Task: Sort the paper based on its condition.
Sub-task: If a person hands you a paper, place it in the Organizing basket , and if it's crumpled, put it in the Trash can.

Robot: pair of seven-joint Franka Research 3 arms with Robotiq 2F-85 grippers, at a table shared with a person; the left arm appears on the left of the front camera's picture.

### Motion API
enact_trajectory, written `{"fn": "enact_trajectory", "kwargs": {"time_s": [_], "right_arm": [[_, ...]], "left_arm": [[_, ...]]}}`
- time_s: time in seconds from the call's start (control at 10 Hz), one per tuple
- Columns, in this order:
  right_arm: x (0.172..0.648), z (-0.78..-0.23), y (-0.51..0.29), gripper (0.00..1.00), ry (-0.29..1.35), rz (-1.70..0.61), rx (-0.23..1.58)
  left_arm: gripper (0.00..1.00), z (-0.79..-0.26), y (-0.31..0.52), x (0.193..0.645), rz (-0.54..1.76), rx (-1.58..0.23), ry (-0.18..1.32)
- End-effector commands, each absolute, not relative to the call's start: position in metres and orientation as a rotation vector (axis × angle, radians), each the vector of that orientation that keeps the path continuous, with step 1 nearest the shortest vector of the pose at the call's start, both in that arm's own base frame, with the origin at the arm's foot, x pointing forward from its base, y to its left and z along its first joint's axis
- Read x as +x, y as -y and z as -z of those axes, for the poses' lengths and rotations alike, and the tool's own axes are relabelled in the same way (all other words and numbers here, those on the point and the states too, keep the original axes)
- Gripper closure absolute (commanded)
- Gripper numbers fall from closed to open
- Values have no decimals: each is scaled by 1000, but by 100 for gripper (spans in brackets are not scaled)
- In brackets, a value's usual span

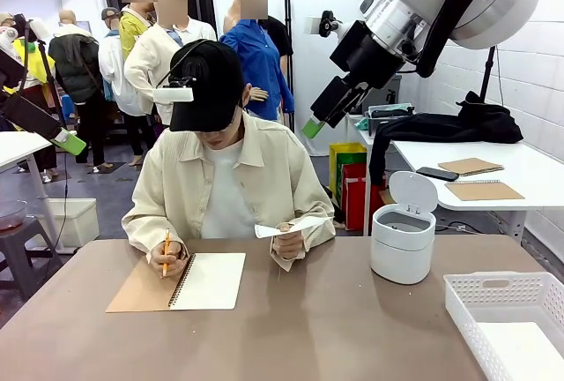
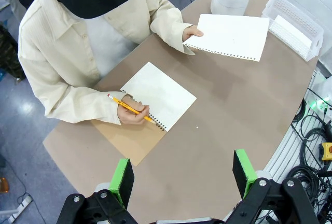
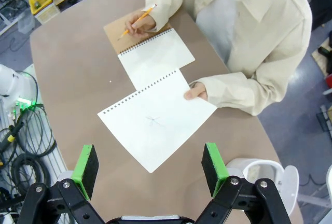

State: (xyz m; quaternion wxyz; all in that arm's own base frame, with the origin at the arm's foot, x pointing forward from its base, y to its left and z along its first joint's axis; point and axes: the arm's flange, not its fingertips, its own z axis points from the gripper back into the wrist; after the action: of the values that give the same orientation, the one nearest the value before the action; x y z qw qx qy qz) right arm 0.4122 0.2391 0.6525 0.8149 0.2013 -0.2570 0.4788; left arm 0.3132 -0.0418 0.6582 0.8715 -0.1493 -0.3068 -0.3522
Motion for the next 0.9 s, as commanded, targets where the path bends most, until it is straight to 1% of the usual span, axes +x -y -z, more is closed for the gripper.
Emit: {"fn": "enact_trajectory", "kwargs": {"time_s": [0.0,0.3,0.5,0.6,0.7,0.8], "right_arm": [[414,-653,-239,0,552,-1030,422],[412,-652,-239,0,548,-1022,430],[432,-631,-227,0,362,-783,566],[445,-621,-220,0,303,-687,596],[459,-607,-212,0,204,-562,600],[467,-593,-207,0,143,-487,609]], "left_arm": [[0,-659,41,313,734,-313,646],[0,-659,41,313,734,-313,646],[0,-659,41,313,734,-313,646],[0,-659,41,313,734,-313,646],[0,-659,41,313,734,-313,646],[0,-659,41,313,734,-313,646]]}}
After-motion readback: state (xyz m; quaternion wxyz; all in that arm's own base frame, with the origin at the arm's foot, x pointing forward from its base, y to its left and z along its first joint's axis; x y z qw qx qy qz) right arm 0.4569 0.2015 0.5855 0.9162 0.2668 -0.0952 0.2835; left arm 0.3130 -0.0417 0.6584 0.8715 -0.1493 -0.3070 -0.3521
